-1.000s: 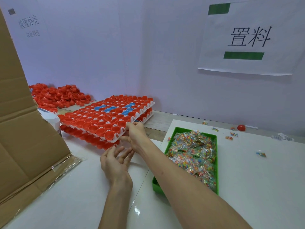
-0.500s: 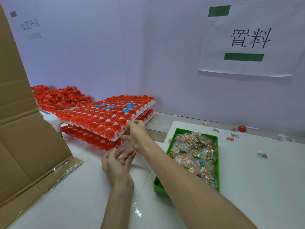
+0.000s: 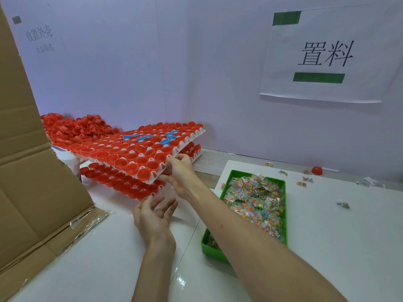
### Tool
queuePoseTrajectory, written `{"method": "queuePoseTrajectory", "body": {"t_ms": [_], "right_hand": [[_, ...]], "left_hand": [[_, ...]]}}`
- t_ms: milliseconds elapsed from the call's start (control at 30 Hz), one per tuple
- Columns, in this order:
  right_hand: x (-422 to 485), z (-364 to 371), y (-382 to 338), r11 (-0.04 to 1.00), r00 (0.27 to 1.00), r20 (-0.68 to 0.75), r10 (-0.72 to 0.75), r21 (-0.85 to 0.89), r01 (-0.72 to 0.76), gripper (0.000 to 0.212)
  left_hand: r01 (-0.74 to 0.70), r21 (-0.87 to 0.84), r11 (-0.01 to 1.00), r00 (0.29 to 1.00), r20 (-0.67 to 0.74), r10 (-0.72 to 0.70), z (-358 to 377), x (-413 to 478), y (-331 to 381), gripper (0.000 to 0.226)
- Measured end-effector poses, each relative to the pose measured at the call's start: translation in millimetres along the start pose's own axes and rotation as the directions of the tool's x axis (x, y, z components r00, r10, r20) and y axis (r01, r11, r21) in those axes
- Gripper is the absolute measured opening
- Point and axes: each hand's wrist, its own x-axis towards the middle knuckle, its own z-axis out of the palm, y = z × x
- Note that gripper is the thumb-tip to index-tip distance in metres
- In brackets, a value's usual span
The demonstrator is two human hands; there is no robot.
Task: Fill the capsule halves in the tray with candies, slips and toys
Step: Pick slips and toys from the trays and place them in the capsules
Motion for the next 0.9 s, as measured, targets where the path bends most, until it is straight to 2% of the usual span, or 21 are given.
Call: {"method": "queuePoseTrajectory", "body": {"t_ms": [167,400,567,800,900], "right_hand": [[-6,-5,-10,1.000,1.000,0.004,-0.015,0.003,0.015,0.016],[-25,-26,-26,0.999,0.999,0.007,-0.048,0.001,0.048,0.023],[-61,-51,-52,0.996,0.998,0.007,-0.070,0.052,0.069,0.018],[-135,-101,-84,0.992,0.992,-0.003,-0.129,0.012,0.129,0.035],[-174,-127,-96,0.986,0.986,0.023,-0.166,0.001,0.166,0.024]], "left_hand": [[0.011,-0.014,1.000,1.000,-0.009,-0.011,1,0,0,0.027],[0.020,-0.016,1.000,1.000,-0.018,-0.021,0,0,0,0.024],[0.025,-0.004,1.000,1.000,-0.003,-0.025,1,-2,1,0.021],[0.064,0.040,0.997,0.993,0.101,-0.068,1,-8,8,0.026],[0.110,0.041,0.993,0.977,0.181,-0.116,0,-15,16,0.038]]}}
